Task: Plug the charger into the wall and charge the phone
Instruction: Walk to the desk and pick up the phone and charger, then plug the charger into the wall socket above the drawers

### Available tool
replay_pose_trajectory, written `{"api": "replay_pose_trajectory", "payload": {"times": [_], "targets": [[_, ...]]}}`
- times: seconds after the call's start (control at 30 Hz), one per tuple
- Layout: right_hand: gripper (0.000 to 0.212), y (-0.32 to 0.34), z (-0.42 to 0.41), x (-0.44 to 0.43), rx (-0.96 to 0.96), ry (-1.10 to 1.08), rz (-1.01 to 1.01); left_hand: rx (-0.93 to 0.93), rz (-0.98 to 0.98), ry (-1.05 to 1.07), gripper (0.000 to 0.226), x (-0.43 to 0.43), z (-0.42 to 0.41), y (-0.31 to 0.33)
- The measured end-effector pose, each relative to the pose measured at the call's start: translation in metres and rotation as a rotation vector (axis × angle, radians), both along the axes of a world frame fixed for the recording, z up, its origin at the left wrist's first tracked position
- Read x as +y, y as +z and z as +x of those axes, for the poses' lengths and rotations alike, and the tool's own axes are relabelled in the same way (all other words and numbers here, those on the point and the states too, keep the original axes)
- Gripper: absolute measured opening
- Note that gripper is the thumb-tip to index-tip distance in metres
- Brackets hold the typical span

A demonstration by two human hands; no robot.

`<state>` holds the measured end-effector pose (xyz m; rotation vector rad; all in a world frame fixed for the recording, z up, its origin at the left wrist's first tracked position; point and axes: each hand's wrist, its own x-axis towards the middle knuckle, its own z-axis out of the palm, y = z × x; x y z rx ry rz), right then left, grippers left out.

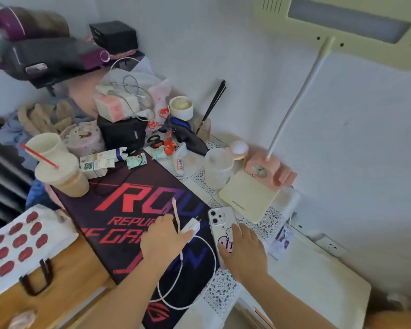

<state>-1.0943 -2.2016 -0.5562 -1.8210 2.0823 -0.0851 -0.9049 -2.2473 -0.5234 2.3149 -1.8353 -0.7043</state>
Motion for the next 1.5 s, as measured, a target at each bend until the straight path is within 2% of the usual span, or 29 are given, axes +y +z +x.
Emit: {"api": "replay_pose_trajectory", "payload": {"times": [0.27, 0.6, 0.8, 0.97, 1.27, 1.5], "targets": [[0.084, -0.026, 0.018, -0.009, -0.014, -0.146, -0.023, 0.028, -0.099, 0.033, 0.063, -0.001, -0.012, -0.028], [0.080, -0.033, 0.028, -0.013, -0.060, -0.283, -0.109, 0.027, -0.133, 0.067, 0.071, -0.009, -0.020, -0.042], [0.079, -0.029, 0.024, -0.012, -0.152, -0.315, -0.134, 0.197, -0.137, 0.029, 0.047, -0.008, -0.022, -0.046], [0.078, -0.023, 0.017, -0.003, -0.192, -0.329, -0.156, 0.260, -0.104, 0.038, 0.029, -0.011, -0.021, -0.040], [0.072, 0.010, -0.017, 0.002, -0.213, -0.407, -0.215, 0.406, -0.046, -0.036, 0.029, -0.019, -0.043, -0.004], [0.064, 0.047, -0.066, 0.015, -0.279, -0.560, -0.299, 0.639, 0.048, -0.116, 0.028, -0.023, -0.090, 0.027]]}}
